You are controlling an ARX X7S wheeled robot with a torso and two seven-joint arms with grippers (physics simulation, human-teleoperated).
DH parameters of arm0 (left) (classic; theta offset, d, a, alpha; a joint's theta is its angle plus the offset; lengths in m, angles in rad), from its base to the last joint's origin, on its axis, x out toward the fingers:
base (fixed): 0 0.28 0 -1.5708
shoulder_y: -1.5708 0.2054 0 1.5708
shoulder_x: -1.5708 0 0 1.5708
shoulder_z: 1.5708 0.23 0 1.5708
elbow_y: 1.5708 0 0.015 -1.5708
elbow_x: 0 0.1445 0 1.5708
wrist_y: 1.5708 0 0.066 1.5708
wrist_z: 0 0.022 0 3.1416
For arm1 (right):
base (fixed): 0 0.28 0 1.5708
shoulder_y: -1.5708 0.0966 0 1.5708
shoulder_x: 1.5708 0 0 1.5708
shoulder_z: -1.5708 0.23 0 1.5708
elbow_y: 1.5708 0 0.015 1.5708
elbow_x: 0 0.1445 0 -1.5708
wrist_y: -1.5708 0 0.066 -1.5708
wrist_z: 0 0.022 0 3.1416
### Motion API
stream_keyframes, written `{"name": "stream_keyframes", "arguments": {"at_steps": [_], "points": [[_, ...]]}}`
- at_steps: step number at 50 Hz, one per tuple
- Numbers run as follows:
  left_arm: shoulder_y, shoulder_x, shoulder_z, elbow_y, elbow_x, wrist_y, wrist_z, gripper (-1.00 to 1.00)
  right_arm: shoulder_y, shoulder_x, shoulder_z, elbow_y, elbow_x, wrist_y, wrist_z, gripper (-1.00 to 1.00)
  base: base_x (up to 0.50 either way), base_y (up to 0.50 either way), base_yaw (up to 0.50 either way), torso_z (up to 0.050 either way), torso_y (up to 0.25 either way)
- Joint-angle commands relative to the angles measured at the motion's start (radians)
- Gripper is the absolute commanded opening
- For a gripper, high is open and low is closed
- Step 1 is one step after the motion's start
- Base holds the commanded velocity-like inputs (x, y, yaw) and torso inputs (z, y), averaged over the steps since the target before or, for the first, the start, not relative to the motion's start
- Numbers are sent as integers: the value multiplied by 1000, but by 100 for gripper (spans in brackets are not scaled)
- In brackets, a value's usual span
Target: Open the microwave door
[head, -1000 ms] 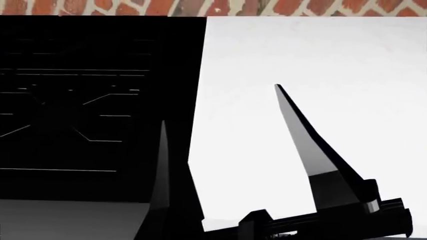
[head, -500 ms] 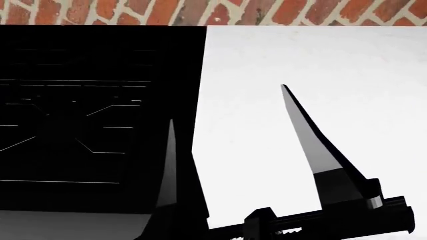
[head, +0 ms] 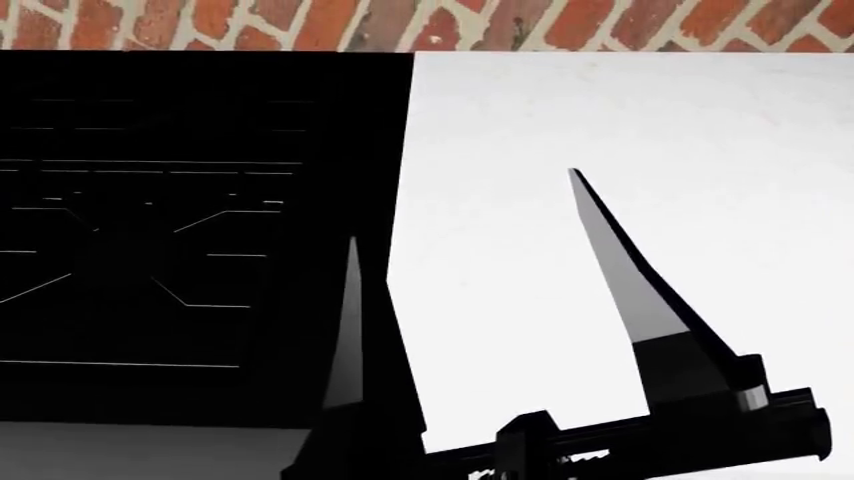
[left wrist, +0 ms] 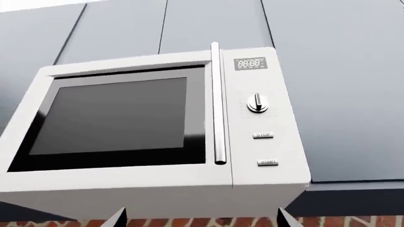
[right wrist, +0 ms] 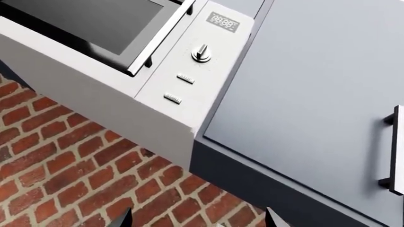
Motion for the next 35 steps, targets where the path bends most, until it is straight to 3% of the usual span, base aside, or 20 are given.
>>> {"name": "stream_keyframes", "arguments": {"at_steps": [1,2,3,5,7,18,29,35], "points": [[-78,-43,-38,-66,-42,-50,-16,100,-20,22,21,31,19,-14,16,100,0,0,0,50,10],[-104,-46,-36,-86,-50,-70,-9,100,-31,28,35,39,31,-21,23,100,0,0,0,50,10],[-254,13,-3,-236,-175,-216,93,100,-150,74,63,171,71,-115,78,100,0,0,0,0,0],[-554,47,-4,-340,-215,-250,111,100,-187,87,63,242,89,-163,102,100,0,0,0,0,0],[-700,75,18,-449,-201,-257,140,100,-224,94,61,303,108,-209,126,100,0,0,0,0,0],[-1012,164,61,-745,-178,-254,237,100,-247,103,62,408,157,-237,136,100,0,0,0,0,0],[-1155,226,80,-867,-205,-268,293,100,-239,101,40,456,165,-246,136,100,0,0,0,0,0],[-1277,287,132,-1130,-153,-202,380,100,-235,102,34,474,170,-250,135,100,0,0,0,0,0]]}}
